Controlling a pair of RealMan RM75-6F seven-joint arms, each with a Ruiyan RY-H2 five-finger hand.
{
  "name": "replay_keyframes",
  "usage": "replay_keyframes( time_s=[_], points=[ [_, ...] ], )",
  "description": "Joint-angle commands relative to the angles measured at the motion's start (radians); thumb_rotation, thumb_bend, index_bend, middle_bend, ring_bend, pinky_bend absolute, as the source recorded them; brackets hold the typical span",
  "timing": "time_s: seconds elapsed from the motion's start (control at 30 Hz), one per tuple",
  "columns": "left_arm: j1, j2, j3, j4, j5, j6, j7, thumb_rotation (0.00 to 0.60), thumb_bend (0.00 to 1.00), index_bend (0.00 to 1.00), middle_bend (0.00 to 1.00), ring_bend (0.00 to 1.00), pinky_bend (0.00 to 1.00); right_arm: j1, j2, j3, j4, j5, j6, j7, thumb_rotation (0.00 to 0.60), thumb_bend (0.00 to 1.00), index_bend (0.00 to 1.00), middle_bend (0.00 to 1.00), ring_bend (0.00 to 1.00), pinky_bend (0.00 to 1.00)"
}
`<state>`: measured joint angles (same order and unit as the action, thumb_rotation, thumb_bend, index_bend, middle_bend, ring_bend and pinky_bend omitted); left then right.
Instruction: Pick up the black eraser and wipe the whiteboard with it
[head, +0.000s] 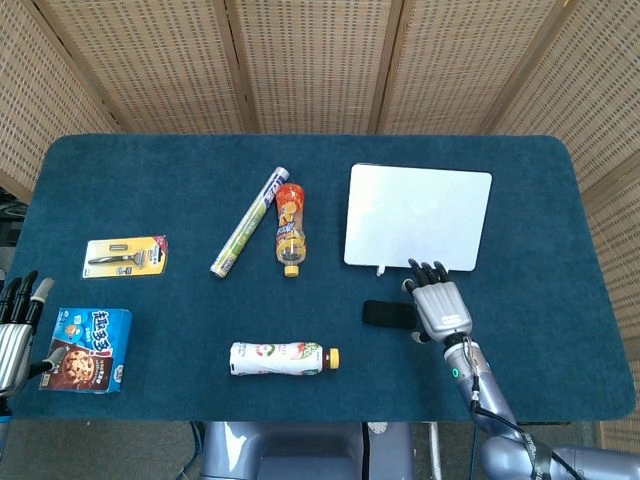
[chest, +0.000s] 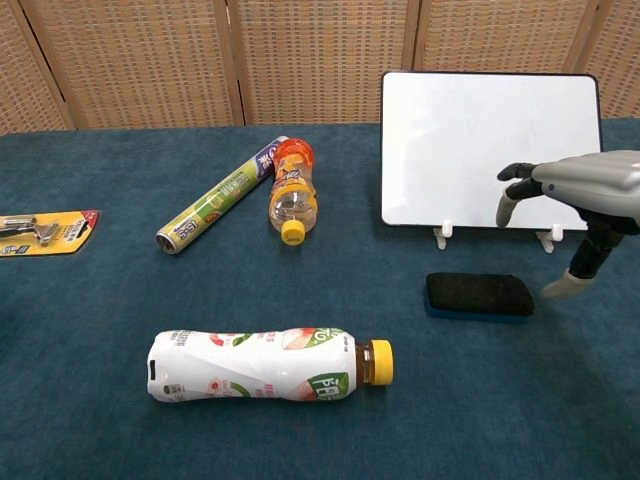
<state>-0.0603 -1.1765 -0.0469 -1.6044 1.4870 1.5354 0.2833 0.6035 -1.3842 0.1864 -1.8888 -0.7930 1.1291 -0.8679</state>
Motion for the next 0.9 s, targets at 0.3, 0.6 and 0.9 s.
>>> replay_keyframes(
  time_s=[0.3,0.6,0.9],
  points=[
    [-0.001,0.001,0.001,-0.003,-0.002,-0.004,0.0,0.6,0.04,0.0,0.0,0.0,0.0,0.047,-0.042,-0.012,0.028,0.071,0.026,-0.011,0.6,0.0,0.29,0.0,0.0,0.0],
    [0.0,0.001,0.001,-0.006,-0.004,-0.004,0.003,0.6,0.04,0.0,0.0,0.0,0.0,0.07,-0.073,-0.027,0.041,0.078,0.033,0.007,0.6,0.02,0.29,0.0,0.0,0.0],
    [-0.001,0.001,0.001,-0.006,-0.006,-0.007,0.0,0.6,0.04,0.0,0.0,0.0,0.0,0.092,-0.136,-0.032,0.058,0.107,0.092,-0.015,0.6,0.03,0.29,0.0,0.0,0.0]
  ],
)
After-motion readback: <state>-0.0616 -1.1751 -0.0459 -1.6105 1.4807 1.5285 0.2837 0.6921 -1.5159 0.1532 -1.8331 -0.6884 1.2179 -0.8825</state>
